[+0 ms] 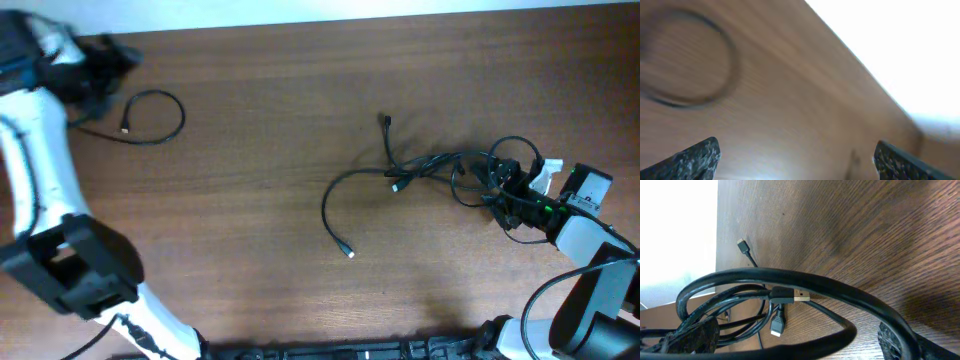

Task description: Untangle cables

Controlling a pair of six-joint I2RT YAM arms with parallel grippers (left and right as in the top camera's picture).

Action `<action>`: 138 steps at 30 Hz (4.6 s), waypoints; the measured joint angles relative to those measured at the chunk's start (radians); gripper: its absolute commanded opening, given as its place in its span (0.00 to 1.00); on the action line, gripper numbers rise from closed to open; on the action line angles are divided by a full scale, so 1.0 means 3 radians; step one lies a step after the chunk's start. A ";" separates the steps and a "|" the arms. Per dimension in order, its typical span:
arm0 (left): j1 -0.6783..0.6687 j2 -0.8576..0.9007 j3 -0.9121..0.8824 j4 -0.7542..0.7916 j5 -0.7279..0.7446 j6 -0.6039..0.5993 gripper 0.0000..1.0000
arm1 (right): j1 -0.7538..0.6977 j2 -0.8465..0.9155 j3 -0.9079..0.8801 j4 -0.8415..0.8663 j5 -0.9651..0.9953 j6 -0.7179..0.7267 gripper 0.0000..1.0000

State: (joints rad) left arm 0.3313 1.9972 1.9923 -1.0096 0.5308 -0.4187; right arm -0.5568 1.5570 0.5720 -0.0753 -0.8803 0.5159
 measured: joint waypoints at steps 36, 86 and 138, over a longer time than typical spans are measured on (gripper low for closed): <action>-0.3291 0.0951 -0.0003 0.0314 -0.0159 -0.0440 0.00 | 0.0000 -0.2008 0.0256 -0.2640 0.0882 -0.1048 0.99; -0.1433 -0.1481 -0.0018 -0.0689 -0.2300 -0.1007 0.00 | 0.2424 -0.1189 0.0359 -0.0685 0.0987 -0.1124 0.80; 0.1577 0.0408 -0.0001 -0.1479 -0.1781 -0.2527 0.99 | 0.2679 0.1078 0.1690 -0.1241 0.2289 -0.0913 0.04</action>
State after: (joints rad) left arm 0.8043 2.1197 1.9919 -1.4532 -0.0036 -1.1767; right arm 0.2470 1.8805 1.0790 -0.4477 -0.1936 0.2420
